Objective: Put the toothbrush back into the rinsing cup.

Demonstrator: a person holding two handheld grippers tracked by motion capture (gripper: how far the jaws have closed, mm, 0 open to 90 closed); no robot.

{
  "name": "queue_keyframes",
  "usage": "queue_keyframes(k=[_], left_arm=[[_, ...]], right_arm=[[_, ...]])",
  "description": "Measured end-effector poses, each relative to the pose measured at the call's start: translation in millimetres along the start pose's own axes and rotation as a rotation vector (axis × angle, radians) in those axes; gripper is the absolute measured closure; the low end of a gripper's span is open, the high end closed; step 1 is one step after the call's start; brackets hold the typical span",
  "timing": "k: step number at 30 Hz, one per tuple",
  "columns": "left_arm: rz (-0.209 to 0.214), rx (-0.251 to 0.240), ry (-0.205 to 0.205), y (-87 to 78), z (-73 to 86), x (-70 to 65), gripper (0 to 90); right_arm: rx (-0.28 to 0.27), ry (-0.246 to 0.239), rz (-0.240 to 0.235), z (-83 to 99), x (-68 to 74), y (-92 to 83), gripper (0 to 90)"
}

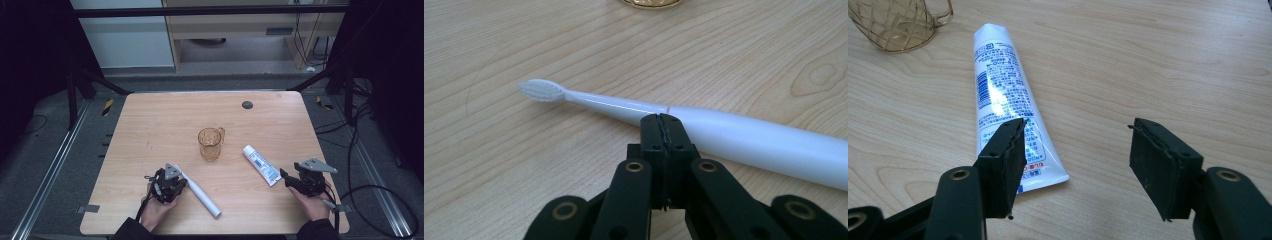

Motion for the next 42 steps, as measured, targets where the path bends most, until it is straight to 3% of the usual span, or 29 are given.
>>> queue_keyframes(k=[32, 38, 42], left_arm=[[0.007, 0.021, 0.028, 18.1, -10.3, -5.0, 89.2], [0.025, -0.027, 0.01, 8.1, -16.8, -7.1, 89.2], [0.06, -0.065, 0.024, -2.5, -24.2, -19.5, 89.2]], right_arm=[[0.001, -0.007, -0.002, 0.5, 0.6, 0.4, 38.7], [-0.002, -0.01, 0.001, 0.2, 0.3, -1.0, 38.8], [-0.002, -0.01, 0.003, 0.7, -1.2, -1.1, 38.8]])
Point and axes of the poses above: each handheld gripper's, and its own axes: y roughly forward along the jaws, z roughly out of its underside, x roughly to its left, the point moved 10 cm from there along y, roughly forward along the jaws, and after that the axes turned 14 degrees about z, right-handed, at the moved point
